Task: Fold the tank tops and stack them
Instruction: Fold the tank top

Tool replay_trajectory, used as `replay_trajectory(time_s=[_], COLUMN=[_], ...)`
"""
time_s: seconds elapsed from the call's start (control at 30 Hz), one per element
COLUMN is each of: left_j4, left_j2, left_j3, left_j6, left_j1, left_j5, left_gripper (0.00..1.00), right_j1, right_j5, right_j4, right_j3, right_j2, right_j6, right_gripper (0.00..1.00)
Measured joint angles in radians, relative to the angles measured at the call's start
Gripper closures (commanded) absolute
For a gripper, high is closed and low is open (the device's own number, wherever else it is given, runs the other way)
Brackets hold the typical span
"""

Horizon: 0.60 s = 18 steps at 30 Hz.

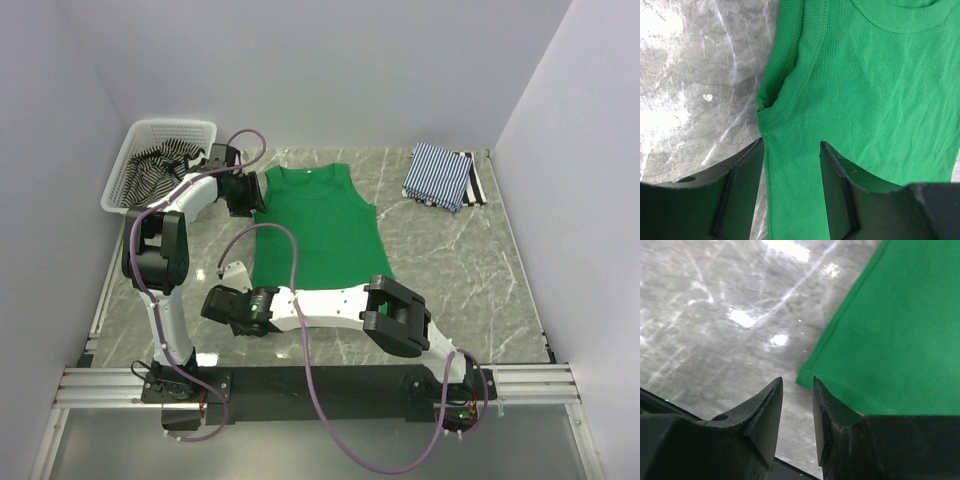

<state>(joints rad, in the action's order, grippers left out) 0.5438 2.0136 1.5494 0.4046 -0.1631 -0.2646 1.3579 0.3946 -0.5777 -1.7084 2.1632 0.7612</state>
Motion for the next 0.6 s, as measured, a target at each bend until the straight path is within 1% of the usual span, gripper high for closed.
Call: replay_trajectory(time_s=[0.47,0.5,0.6], left_j4=[0.000,0.000,-0.001], left_j2=[0.000,0.000,0.000], left_j3=[0.000,0.000,0.000], left_j6=[0.000,0.000,0.000], left_j1=[0.000,0.000,0.000], left_j5=[0.000,0.000,-0.001], left_gripper=[0.47,0.47,0.47], right_j1=[0.011,0.011,0.011], right_j5=[0.035,0.035,0.035], right_j4=[-0.045,-0.049,-0.051], right_j3=[-0.052,-0.059,-0.068], right_j2=[0.085,0.087,0.090], right_j6=[-0.001,-0.001,-0.005], right_gripper=[0.61,0.62,0.73])
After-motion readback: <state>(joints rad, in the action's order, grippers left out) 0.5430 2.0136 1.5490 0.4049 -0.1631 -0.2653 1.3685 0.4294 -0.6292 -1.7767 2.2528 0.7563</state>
